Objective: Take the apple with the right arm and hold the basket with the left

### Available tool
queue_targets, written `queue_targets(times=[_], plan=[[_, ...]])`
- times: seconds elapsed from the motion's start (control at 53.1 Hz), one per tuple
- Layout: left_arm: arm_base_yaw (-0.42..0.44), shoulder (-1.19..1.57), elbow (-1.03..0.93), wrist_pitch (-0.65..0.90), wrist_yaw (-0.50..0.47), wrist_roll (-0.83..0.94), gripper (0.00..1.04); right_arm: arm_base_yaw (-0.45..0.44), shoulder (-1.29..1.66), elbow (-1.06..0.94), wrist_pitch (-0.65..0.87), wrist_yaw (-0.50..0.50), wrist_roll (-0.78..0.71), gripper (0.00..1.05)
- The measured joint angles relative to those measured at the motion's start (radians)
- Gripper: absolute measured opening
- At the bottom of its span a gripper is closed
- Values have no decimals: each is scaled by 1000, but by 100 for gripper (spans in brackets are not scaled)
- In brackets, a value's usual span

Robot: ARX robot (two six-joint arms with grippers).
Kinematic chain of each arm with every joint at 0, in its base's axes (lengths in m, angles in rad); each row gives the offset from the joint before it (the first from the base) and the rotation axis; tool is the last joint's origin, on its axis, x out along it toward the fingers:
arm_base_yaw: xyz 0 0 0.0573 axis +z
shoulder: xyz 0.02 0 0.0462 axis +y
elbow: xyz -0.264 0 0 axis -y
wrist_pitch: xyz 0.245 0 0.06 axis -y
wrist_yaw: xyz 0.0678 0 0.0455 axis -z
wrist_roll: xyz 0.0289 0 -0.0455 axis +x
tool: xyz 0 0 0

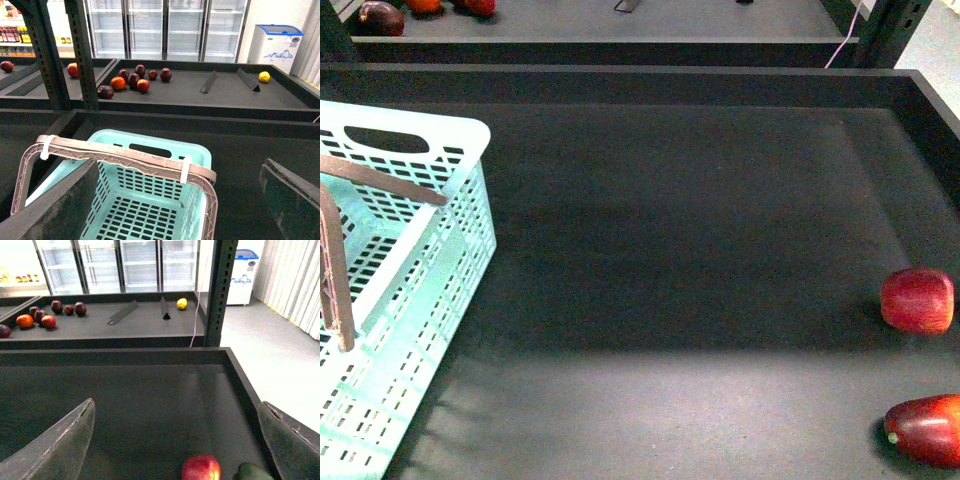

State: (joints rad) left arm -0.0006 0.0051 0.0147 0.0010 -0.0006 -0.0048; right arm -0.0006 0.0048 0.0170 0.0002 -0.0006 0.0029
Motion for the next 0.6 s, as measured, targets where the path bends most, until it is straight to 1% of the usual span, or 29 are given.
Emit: queue_targets(times=[0.603], plan=[[0,0,0,0,0,0,98,0,0,0,0,0,0,96]])
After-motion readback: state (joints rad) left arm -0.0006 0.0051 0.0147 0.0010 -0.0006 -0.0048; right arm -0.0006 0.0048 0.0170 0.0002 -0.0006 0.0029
